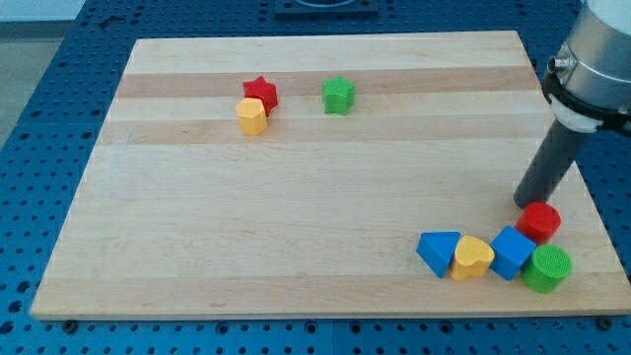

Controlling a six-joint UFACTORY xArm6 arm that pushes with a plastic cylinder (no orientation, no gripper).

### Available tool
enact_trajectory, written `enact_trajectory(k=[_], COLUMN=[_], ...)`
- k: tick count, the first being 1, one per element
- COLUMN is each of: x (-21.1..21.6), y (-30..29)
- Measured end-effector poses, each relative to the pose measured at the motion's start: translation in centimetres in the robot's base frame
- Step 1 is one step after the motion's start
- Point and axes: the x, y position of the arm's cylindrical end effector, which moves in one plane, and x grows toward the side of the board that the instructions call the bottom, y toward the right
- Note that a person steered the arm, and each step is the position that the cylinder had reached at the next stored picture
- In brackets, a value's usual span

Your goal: Point at the green star

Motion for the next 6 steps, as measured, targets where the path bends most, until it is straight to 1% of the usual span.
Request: enact_trajectory(k=[1,3,4,5,6], x=[0.1,1.8,2.0,-1.1,-8.2], y=[-1.1,-1.4,-1.5,-2.9,-6.2])
